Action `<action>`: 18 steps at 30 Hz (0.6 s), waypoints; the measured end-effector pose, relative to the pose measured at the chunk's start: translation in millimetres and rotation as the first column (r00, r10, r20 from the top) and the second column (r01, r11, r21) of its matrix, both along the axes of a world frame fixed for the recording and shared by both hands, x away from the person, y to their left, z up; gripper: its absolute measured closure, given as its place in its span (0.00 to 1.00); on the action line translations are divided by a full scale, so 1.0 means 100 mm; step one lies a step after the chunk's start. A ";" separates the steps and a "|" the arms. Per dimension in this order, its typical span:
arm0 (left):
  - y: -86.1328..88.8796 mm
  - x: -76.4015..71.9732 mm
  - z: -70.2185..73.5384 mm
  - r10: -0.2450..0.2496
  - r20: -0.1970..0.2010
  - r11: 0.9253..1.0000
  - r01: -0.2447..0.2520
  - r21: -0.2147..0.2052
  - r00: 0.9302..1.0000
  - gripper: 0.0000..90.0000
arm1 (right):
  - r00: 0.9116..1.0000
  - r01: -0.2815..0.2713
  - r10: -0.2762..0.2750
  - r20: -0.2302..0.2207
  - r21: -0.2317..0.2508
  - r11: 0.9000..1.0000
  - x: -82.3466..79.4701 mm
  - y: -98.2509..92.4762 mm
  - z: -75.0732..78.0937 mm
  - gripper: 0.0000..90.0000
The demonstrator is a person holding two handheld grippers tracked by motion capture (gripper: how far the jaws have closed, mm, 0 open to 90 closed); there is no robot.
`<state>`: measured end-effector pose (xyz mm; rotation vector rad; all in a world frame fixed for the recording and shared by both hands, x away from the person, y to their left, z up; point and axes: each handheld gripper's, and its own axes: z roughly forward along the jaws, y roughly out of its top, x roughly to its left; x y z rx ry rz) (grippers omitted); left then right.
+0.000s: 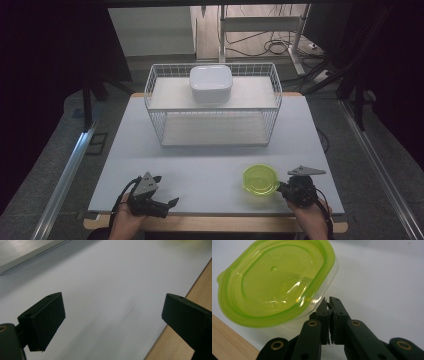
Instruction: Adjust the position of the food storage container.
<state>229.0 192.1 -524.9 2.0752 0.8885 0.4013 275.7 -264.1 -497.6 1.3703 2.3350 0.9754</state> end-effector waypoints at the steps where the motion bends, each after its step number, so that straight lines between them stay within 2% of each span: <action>1: 0.00 0.00 0.00 -0.001 0.000 1.000 0.001 0.000 1.000 0.05 | 1.000 -0.007 0.007 -0.002 0.007 1.000 0.01 0.02 -0.01 0.96; 4: -0.01 0.00 0.00 -0.002 0.001 1.000 0.002 0.002 1.000 0.05 | 0.999 -0.025 0.026 -0.024 0.038 0.999 0.05 0.10 -0.03 0.96; 8: -0.01 0.00 0.00 -0.005 -0.001 1.000 0.005 0.002 1.000 0.05 | 0.998 -0.053 0.054 -0.034 0.036 0.998 0.07 0.22 -0.05 0.96; 18: -0.03 0.00 -0.01 -0.009 -0.005 1.000 0.009 0.007 1.000 0.05 | 0.991 -0.105 0.112 -0.069 0.089 0.990 0.17 0.47 -0.11 0.95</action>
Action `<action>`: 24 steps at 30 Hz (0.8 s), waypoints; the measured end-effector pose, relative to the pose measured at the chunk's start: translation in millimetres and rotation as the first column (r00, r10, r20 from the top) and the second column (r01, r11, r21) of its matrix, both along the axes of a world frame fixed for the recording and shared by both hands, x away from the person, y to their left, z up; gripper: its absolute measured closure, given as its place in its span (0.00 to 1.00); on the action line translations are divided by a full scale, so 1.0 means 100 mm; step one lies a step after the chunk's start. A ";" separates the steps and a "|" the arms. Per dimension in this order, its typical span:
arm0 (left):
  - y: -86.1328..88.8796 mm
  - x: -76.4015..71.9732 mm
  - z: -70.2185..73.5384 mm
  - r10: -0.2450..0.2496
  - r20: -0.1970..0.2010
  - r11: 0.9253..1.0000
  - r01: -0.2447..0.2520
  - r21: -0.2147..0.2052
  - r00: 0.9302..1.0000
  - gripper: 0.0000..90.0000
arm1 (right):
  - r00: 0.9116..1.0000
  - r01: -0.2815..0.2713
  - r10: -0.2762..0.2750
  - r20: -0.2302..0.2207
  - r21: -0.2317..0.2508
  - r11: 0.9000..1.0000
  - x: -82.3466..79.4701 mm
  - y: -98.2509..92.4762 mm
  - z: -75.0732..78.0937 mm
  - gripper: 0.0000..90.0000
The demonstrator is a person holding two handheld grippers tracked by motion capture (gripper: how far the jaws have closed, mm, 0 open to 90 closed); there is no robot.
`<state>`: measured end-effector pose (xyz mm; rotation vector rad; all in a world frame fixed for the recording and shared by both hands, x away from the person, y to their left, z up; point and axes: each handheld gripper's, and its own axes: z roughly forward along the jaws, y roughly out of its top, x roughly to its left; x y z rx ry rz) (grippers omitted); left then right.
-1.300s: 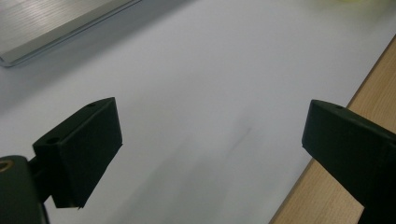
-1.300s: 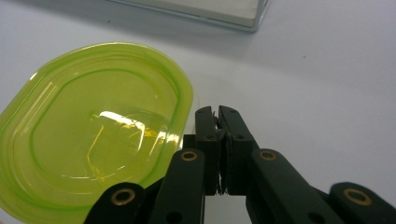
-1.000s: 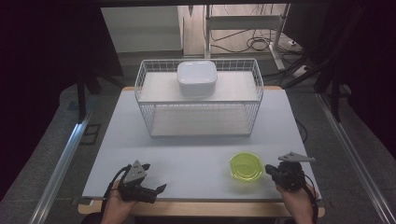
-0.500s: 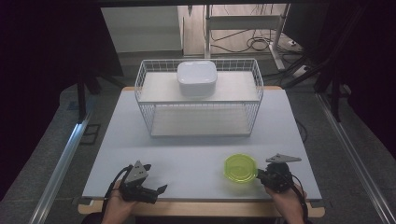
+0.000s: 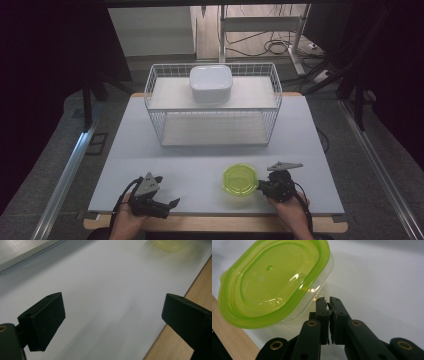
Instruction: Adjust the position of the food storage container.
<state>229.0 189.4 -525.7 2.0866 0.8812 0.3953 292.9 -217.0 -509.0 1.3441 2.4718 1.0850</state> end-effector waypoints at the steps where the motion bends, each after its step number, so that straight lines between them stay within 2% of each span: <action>1: 0.00 0.00 0.00 -0.001 0.000 1.000 0.001 0.001 1.000 0.05 | 1.000 -0.008 0.008 -0.005 0.003 1.000 0.01 0.03 -0.01 0.95; 8: -0.01 0.00 0.00 -0.007 0.000 1.000 0.007 0.005 1.000 0.05 | 0.998 -0.062 0.062 -0.005 0.007 0.998 0.10 0.32 -0.04 0.96; 12: -0.01 -0.01 0.00 -0.008 0.001 1.000 0.008 0.007 1.000 0.05 | 0.996 -0.085 0.085 0.017 -0.020 0.996 0.15 0.46 -0.05 0.96; 15: 0.00 -0.01 0.00 -0.005 0.002 1.000 0.005 0.002 1.000 0.05 | 0.996 -0.077 0.080 0.042 -0.059 0.995 0.11 0.44 -0.02 0.95; 16: 0.00 -0.01 0.00 -0.005 0.001 1.000 0.005 0.001 1.000 0.05 | 0.996 -0.074 0.076 0.042 -0.059 0.996 0.09 0.41 -0.01 0.95; 21: -0.01 -0.01 0.00 -0.006 0.003 1.000 0.006 0.008 1.000 0.05 | 0.997 -0.080 0.080 0.021 -0.027 0.996 -0.09 0.30 0.03 0.94; 24: -0.01 -0.01 0.00 -0.007 0.002 1.000 0.007 0.013 1.000 0.05 | 0.995 -0.102 0.102 0.002 -0.002 0.995 -0.16 0.33 0.03 0.94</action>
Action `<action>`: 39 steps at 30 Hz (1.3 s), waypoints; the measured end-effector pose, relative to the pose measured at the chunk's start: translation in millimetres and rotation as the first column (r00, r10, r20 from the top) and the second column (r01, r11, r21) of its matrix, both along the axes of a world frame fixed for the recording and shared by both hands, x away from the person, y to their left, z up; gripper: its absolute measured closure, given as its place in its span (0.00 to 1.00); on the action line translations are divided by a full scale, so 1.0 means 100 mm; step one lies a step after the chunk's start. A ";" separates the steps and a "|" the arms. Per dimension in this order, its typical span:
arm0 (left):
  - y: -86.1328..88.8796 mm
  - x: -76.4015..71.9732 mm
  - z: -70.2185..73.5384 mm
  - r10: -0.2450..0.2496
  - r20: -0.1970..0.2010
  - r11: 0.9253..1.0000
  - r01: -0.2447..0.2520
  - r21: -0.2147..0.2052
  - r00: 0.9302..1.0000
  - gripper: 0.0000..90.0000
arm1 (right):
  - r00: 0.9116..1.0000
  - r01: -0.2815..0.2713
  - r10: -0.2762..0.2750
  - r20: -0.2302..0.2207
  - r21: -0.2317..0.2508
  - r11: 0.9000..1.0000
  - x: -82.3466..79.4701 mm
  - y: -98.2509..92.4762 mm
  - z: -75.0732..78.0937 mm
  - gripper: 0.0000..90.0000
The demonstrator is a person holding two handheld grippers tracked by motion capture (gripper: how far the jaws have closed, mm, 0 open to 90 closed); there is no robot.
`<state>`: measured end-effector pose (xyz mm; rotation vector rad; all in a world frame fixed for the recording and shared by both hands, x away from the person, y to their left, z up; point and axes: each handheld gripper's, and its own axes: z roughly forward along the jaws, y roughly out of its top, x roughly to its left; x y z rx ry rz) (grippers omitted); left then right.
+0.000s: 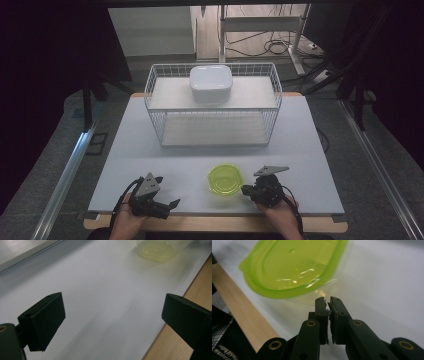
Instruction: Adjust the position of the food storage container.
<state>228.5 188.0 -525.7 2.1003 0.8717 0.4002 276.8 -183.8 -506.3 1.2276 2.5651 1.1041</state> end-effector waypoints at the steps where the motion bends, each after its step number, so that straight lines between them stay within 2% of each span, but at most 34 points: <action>1: 0.00 0.00 0.00 0.000 0.001 1.000 0.000 0.000 1.000 0.05 | 1.000 -0.011 0.011 0.003 -0.006 1.000 -0.01 0.03 0.00 0.94; 13: 0.00 0.00 0.00 -0.001 -0.005 1.000 0.001 0.003 1.000 0.06 | 0.998 -0.058 0.059 0.009 -0.037 0.998 0.14 0.33 -0.05 0.94; 18: 0.00 0.01 0.00 -0.001 -0.015 1.000 0.001 -0.001 1.000 0.06 | 0.997 -0.060 0.062 0.037 -0.048 0.997 0.12 0.27 -0.02 0.89; 23: 0.00 0.01 0.00 -0.001 -0.021 1.000 0.001 -0.001 1.000 0.06 | 0.994 -0.062 0.067 0.085 -0.064 0.996 0.10 0.13 0.04 0.73; 30: 0.01 0.01 0.00 -0.001 -0.028 1.000 0.001 0.000 1.000 0.07 | 0.987 -0.080 0.088 0.137 -0.066 0.995 0.08 0.05 0.08 0.45; 32: 0.01 0.01 -0.01 -0.003 -0.030 1.000 0.003 0.001 1.000 0.07 | 0.985 -0.092 0.101 0.143 -0.064 0.994 0.09 0.03 0.08 0.36; 35: 0.01 0.01 -0.01 -0.004 -0.031 1.000 0.004 0.003 1.000 0.07 | 0.981 -0.103 0.111 0.157 -0.063 0.993 0.11 0.00 0.06 0.28; 39: 0.01 0.01 -0.02 -0.006 -0.025 1.000 0.006 0.007 1.000 0.07 | 0.982 -0.100 0.105 0.154 -0.043 0.994 0.14 -0.04 0.03 0.20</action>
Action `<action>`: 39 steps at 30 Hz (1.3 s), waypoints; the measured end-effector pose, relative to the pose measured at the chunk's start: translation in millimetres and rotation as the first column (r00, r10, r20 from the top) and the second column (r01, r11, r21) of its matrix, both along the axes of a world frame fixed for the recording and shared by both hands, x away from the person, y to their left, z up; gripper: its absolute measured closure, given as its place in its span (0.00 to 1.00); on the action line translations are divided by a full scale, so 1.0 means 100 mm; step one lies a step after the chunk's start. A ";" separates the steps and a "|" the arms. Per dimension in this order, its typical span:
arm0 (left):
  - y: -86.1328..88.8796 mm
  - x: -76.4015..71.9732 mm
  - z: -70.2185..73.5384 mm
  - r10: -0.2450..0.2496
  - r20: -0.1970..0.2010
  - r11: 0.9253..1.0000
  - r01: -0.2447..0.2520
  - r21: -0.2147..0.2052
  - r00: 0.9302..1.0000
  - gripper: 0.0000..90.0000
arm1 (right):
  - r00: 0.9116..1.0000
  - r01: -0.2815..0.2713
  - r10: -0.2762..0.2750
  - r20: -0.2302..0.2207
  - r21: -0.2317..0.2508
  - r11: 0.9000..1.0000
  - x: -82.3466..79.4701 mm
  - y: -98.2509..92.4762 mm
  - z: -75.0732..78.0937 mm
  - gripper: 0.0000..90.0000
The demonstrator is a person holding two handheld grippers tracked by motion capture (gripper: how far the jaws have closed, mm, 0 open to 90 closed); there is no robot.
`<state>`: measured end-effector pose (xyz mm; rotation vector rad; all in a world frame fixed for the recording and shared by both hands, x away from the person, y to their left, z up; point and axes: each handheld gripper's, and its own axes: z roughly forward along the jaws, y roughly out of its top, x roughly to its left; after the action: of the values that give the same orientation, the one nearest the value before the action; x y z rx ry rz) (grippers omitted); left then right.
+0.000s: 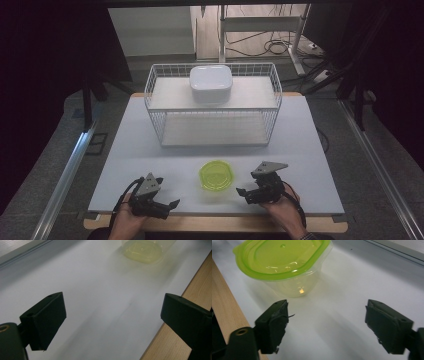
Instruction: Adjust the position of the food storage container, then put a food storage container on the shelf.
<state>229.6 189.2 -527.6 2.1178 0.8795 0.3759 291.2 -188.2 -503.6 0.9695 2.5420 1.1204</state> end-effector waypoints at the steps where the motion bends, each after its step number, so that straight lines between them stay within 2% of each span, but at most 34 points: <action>1: 0.00 0.00 0.00 -0.001 0.001 1.000 0.001 0.001 1.000 0.07 | 1.000 0.003 -0.003 -0.003 0.006 1.000 0.00 -0.01 -0.01 0.18; 8: 0.00 0.00 0.00 -0.003 0.004 1.000 0.003 0.003 1.000 0.07 | 1.000 0.015 -0.015 -0.006 0.023 1.000 0.03 -0.04 -0.03 0.11; 14: 0.00 0.00 -0.01 -0.004 0.004 1.000 0.004 0.002 1.000 0.07 | 1.000 0.013 -0.013 0.023 0.023 1.000 0.02 -0.03 0.00 0.08; 18: 0.00 0.00 -0.01 -0.004 0.003 1.000 0.004 0.004 1.000 0.07 | 1.000 0.015 -0.016 0.027 0.025 1.000 0.01 -0.01 0.04 0.08; 21: -0.01 0.00 -0.01 -0.005 0.003 1.000 0.005 0.008 1.000 0.07 | 1.000 0.019 -0.019 -0.004 0.055 0.998 0.02 0.00 0.07 0.03; 25: -0.01 0.00 -0.01 -0.003 0.003 1.000 0.003 0.010 1.000 0.07 | 0.997 0.044 -0.038 -0.062 0.099 0.994 0.04 0.04 0.12 0.04; 28: -0.01 0.00 -0.01 -0.003 0.006 1.000 0.003 0.013 1.000 0.07 | 0.997 0.045 -0.038 -0.071 0.102 0.994 0.04 0.09 0.18 0.12; 32: -0.01 0.00 -0.01 -0.003 0.006 1.000 0.003 0.015 1.000 0.07 | 0.993 0.048 -0.029 -0.110 0.169 0.985 0.10 0.14 0.24 0.23; 35: -0.01 0.00 -0.01 -0.004 0.006 1.000 0.003 0.015 1.000 0.07 | 0.987 0.072 -0.040 -0.156 0.205 0.976 0.18 0.17 0.24 0.28; 39: -0.01 0.00 -0.01 -0.006 0.008 1.000 0.005 0.015 1.000 0.07 | 0.969 0.127 -0.068 -0.239 0.240 0.962 0.31 0.20 0.18 0.37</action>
<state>229.5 188.4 -528.2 2.1309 0.8687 0.3886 322.1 -168.1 -485.3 1.3453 2.5289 1.4034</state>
